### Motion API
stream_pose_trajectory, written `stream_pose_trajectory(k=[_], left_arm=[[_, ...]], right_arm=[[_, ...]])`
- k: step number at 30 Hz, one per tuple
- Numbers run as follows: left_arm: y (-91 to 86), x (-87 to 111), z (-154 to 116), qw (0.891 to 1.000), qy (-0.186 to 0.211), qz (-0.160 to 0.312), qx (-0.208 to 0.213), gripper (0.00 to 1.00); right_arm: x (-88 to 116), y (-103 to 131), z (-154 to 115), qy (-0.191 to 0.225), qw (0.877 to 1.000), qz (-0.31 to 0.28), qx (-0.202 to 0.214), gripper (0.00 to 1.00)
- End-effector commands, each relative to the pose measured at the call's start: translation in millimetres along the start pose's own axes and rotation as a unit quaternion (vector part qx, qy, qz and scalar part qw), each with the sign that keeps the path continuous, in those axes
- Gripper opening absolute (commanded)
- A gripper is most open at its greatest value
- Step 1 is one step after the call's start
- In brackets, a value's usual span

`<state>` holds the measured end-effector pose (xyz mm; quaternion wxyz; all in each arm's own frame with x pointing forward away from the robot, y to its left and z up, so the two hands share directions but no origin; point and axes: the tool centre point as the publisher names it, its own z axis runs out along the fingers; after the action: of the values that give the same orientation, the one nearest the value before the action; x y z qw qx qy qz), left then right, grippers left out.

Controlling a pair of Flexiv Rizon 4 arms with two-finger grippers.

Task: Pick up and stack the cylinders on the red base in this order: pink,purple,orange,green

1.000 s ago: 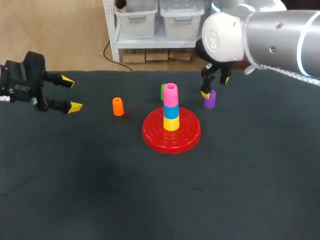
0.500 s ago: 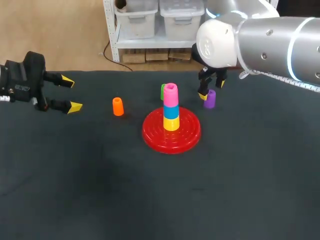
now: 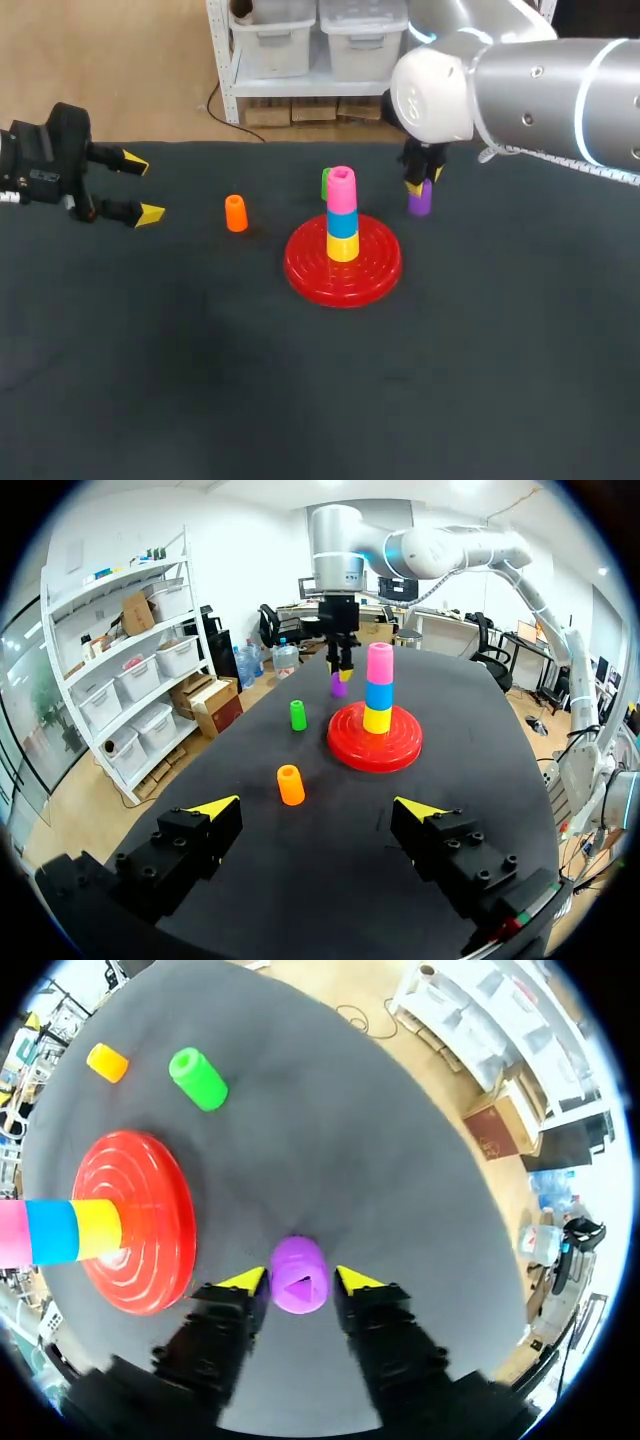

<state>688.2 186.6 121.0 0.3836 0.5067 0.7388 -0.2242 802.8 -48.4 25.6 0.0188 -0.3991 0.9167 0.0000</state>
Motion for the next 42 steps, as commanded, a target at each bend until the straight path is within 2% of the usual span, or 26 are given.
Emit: stream_pose_trajectory(k=[1,5,10,13,16,22,26,33,42], left_arm=[[-1.4,1.7,-0.2,1.0,-0.003,0.001,-0.002,1.0],[-1.4,1.7,-0.2,1.0,-0.003,0.001,-0.002,1.0],[-1.4,1.7,-0.2,1.0,-0.003,0.001,-0.002,1.0],[-1.4,1.7,-0.2,1.0,-0.003,0.001,-0.002,1.0],[-1.4,1.7,-0.2,1.0,-0.003,0.001,-0.002,1.0],[-1.4,1.7,-0.2,1.0,-0.003,0.001,-0.002,1.0],[-1.4,1.7,-0.2,1.0,-0.003,0.001,-0.002,1.0],[-1.4,1.7,-0.2,1.0,-0.003,0.001,-0.002,1.0],[-1.4,1.7,-0.2,1.0,-0.003,0.001,-0.002,1.0]], right_arm=[[12.6,3.3,-28.2,-0.024,0.999,-0.004,0.023,0.0],[14.4,-0.9,-70.8,-0.056,0.998,-0.017,0.039,0.0],[4.6,5.0,-140.6,-0.101,0.99,-0.078,0.062,0.0],[-5.4,21.0,-174.3,-0.112,0.982,-0.135,0.075,0.0],[-12.6,47.7,-191.5,-0.118,0.973,-0.186,0.073,0.0],[-17.2,106.1,-204.0,-0.121,0.957,-0.257,0.056,0.0],[-11.5,133.4,-207.3,-0.113,0.952,-0.284,0.032,0.0],[-5.0,152.3,-199.7,-0.082,0.949,-0.303,-0.001,0.0],[-14.3,167.2,-186.8,-0.061,0.942,-0.329,-0.024,0.0]])
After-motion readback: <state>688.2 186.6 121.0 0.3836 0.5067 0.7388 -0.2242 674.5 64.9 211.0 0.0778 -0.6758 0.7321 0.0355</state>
